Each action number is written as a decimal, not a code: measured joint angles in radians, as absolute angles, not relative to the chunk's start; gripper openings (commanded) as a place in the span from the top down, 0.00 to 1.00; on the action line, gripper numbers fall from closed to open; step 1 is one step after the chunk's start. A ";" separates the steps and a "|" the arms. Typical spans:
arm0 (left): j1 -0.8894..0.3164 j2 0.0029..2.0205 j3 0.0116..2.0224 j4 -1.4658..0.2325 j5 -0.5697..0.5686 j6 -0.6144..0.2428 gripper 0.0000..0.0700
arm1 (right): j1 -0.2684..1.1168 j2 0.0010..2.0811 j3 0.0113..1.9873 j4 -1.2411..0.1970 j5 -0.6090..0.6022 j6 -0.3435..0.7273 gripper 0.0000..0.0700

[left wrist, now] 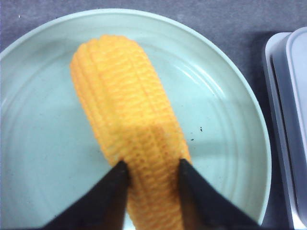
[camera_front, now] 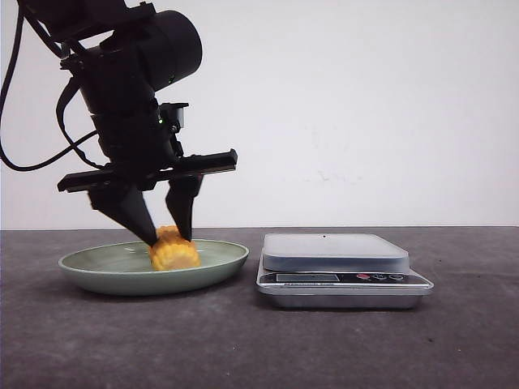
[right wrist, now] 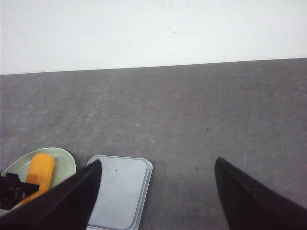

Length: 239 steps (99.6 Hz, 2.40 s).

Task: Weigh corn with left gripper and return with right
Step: 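Lower the left gripper onto the yellow corn cob and close it, then lift the corn cob with the left gripper and carry it over the scale, then lower the corn onto the scale and open the left gripper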

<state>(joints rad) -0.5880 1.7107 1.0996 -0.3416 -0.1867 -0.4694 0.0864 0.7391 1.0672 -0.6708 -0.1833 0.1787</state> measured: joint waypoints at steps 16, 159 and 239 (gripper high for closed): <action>-0.590 1.711 1.100 -0.341 -0.187 -0.463 1.00 | 0.086 0.739 1.067 -0.673 -0.183 0.179 0.33; -0.826 1.912 1.505 -0.436 -0.153 -0.385 0.99 | 0.086 0.739 1.067 -0.673 -0.183 0.178 0.33; -0.846 1.941 1.518 -0.450 -0.153 -0.375 0.32 | 0.086 0.739 1.067 -0.692 -0.183 0.160 0.33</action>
<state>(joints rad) -0.8459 1.9408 1.5185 -0.4500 -0.1532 -0.3752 0.0864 0.7391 1.0672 -0.6918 -0.1833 0.1600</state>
